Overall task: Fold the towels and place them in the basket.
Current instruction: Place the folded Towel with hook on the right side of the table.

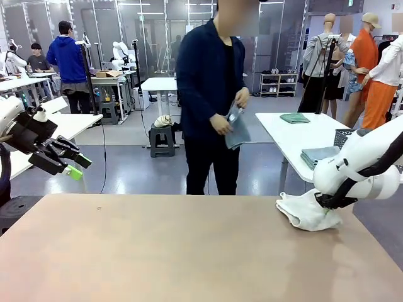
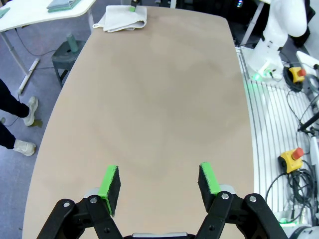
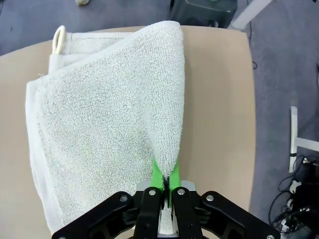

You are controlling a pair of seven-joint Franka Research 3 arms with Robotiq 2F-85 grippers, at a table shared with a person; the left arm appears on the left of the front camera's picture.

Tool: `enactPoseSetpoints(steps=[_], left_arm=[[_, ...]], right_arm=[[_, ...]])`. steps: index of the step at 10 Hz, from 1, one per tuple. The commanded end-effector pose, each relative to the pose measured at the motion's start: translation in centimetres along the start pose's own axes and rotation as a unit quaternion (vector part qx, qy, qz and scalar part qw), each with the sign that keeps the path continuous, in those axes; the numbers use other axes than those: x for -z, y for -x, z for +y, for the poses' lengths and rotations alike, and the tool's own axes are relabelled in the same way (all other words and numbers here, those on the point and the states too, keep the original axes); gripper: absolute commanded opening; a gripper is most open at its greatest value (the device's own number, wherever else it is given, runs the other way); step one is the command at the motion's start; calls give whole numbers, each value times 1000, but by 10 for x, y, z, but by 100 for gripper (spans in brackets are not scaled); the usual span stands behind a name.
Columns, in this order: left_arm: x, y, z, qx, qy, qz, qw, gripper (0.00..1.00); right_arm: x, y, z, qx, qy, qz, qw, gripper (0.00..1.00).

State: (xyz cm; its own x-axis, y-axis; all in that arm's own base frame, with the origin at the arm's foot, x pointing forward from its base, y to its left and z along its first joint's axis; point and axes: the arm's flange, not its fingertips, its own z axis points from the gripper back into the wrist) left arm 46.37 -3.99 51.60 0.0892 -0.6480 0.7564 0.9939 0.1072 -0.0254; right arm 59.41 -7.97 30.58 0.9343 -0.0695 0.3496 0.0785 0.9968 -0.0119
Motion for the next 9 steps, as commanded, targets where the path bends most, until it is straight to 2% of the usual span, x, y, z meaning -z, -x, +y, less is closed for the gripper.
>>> enactPoseSetpoints(steps=[1,5,8,9], left_arm=[[-2,-2,-1,-2,0,5,1000,80],[-2,-2,-1,-2,0,5,1000,80],[-2,-2,-1,-2,0,5,1000,80],[-2,-2,-1,-2,0,5,1000,80]], right_arm=[[4,-6,-5,-11,-7,15,1000,16],[-10,-8,-13,-9,-1,11,1000,55],[-75,-13,-22,-10,11,-19,1000,84],[-111,-13,-24,-7,11,-28,1000,84]])
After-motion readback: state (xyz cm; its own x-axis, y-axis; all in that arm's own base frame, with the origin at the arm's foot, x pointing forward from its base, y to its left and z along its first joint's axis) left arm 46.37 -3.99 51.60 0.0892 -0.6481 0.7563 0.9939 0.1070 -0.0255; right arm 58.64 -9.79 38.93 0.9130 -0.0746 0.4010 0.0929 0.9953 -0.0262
